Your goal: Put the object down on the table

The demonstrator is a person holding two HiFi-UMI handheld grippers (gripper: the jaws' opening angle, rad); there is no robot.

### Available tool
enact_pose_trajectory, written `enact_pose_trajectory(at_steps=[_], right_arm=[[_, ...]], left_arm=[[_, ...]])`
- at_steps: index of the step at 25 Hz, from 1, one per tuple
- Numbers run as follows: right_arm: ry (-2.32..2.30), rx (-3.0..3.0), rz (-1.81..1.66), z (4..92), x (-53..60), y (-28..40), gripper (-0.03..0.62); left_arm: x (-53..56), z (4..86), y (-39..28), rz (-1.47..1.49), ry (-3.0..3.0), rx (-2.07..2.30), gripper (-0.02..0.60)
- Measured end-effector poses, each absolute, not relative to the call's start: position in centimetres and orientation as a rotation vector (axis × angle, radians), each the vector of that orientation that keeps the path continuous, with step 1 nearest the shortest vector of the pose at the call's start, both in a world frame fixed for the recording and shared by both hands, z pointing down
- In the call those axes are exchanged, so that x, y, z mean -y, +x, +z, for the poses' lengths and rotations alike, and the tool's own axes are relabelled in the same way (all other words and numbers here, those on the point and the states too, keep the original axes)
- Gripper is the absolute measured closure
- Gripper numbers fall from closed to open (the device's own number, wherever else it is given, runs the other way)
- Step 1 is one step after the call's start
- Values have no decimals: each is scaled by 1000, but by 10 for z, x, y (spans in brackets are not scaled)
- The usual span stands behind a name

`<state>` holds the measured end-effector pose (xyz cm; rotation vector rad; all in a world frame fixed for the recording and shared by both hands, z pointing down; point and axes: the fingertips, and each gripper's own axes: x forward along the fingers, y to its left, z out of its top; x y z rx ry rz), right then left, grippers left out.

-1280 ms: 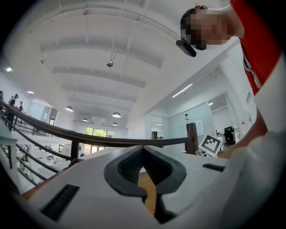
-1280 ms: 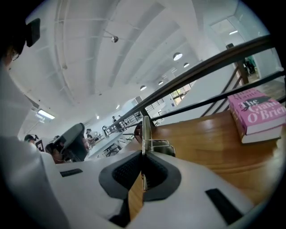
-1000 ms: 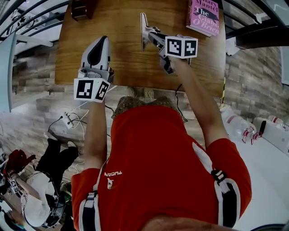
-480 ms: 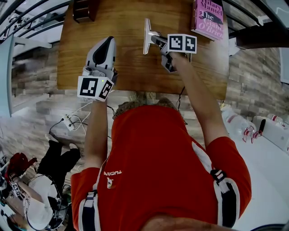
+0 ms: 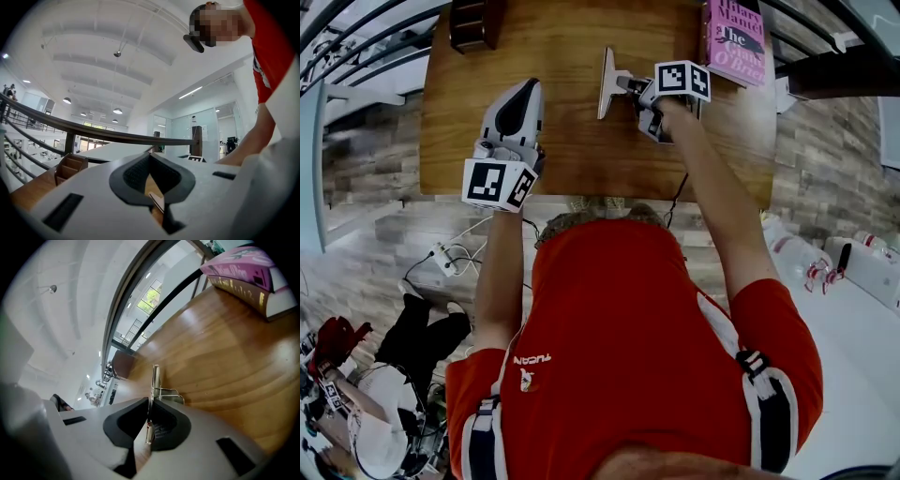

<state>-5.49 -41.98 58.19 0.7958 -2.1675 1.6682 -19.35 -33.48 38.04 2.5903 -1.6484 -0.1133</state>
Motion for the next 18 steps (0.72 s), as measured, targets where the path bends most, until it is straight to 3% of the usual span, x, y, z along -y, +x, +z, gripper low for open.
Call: enact_pose_trajectory(at_steps=[7, 11, 18], right_arm=[[805, 2093, 1710, 591, 419, -51, 563], [829, 2087, 1707, 588, 422, -49, 497], [891, 2106, 1630, 584, 422, -30, 459]], left_arm=[[339, 387, -194, -109, 2581, 1630, 572], [339, 391, -195, -113, 2577, 1623, 572], [339, 392, -189, -119, 2585, 1603, 572]])
